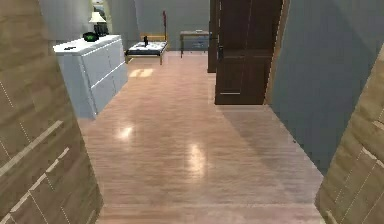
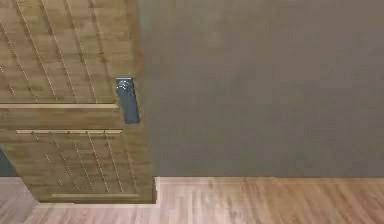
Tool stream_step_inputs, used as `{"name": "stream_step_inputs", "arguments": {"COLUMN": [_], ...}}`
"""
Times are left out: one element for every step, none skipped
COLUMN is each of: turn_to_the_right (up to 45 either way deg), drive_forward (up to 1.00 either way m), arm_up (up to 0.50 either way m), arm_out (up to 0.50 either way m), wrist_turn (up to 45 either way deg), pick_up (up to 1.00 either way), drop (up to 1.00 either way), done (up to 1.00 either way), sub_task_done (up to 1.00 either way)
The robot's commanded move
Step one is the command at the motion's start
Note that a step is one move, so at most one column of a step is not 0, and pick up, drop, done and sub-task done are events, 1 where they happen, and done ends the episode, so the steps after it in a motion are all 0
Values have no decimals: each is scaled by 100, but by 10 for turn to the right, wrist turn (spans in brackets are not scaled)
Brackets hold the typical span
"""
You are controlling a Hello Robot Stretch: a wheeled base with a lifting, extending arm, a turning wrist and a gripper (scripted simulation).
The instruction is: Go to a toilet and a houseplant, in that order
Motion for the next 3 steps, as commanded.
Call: {"name": "stream_step_inputs", "arguments": {"turn_to_the_right": [0,0,-30], "drive_forward": [100,100,0], "arm_up": [0,0,0], "arm_out": [0,0,0], "wrist_turn": [0,0,0], "pick_up": [0,0,0], "drop": [0,0,0], "done": [0,0,0], "sub_task_done": [0,0,0]}}
